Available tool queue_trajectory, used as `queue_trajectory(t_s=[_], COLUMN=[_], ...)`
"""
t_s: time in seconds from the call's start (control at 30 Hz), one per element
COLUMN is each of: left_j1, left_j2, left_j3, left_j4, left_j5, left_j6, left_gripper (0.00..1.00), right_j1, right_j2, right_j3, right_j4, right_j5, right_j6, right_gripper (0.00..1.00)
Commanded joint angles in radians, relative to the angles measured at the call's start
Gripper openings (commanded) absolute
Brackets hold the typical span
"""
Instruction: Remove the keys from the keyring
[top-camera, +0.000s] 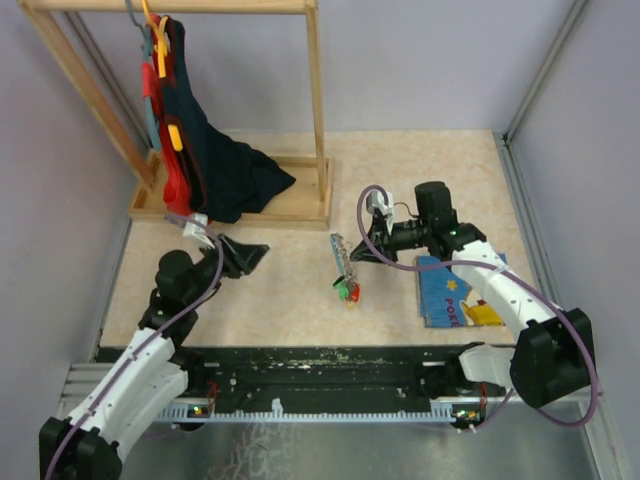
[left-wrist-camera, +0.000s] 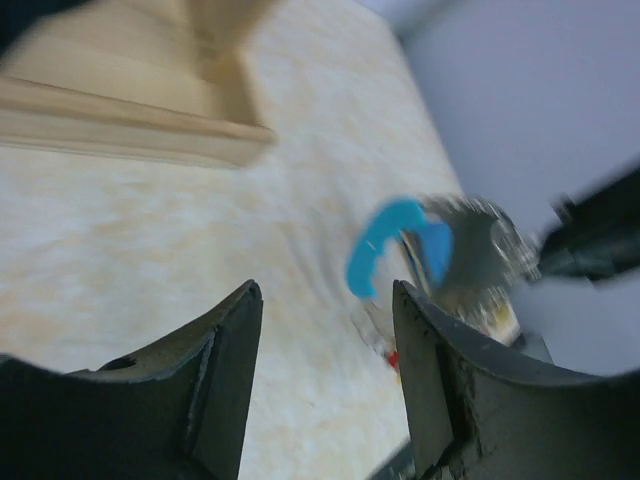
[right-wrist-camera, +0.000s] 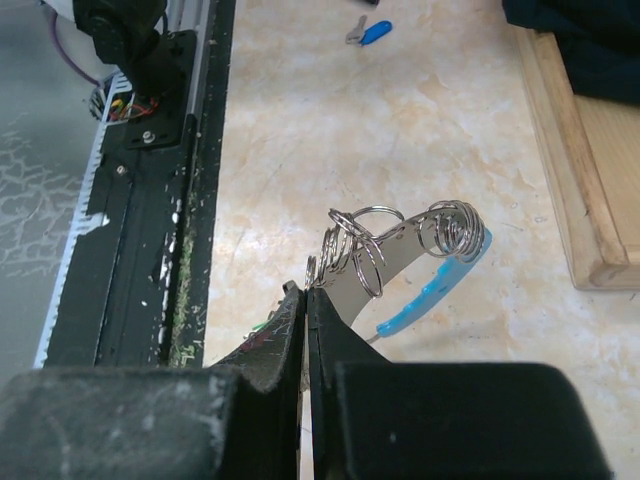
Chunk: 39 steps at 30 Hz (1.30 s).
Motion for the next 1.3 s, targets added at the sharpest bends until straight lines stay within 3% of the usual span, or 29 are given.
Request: queue_trajectory(t_s=[0.0, 0.17, 0.27, 0.57, 0.8, 0.93, 1.07, 1.17, 1.27], left_j1=[-0.078, -0.396, -0.472, -0.475, -0.474, -0.469, -0.418, -0.346, -0.286], left_j2=[0.014, 0.045, 0.114, 0.442, 0.646, 0.716, 0.775, 0.811, 0.842], left_j3=[-0.177, -0.247, -0.297, -0.275, -0.252, -0.193, -0.132, -0.102, -0.111], left_j4=[0.566, 0.757, 0.939, 1.221, 1.466, 1.442, 1.371, 1.365, 1.480], left_j5=[0.563, 0.350, 0.288, 0.260, 0.322, 0.411, 0.617, 0.772, 0.832], left_j6=[-0.031, 0.196, 0.288, 0.562, 0.656, 0.689, 0.746, 0.683, 0.553], left_gripper=[0.59, 0.62, 0.65, 0.69, 0.69, 0.64, 0.49, 0.48, 0.49], right_j1=[-0.025, -0.044, -0.058, -0.072, -0.091, -0.091, -0.091, -0.092, -0.091], right_j2=[-0.048, -0.058, -0.055, -0.006, 0.034, 0.031, 0.022, 0.026, 0.034], right_j3=[0.008, 0.006, 0.009, 0.056, 0.078, 0.073, 0.074, 0.072, 0.077], right_j4=[0.144, 0.152, 0.141, 0.000, -0.104, -0.123, -0.145, -0.152, -0.157], right_j5=[-0.044, -0.060, -0.068, -0.132, -0.171, -0.159, -0.150, -0.159, -0.174], right_j6=[0.109, 0.125, 0.116, -0.022, -0.135, -0.169, -0.201, -0.209, -0.211], right_gripper=[0.00, 0.00, 0.00, 0.00, 0.00, 0.00, 0.00, 0.00, 0.00])
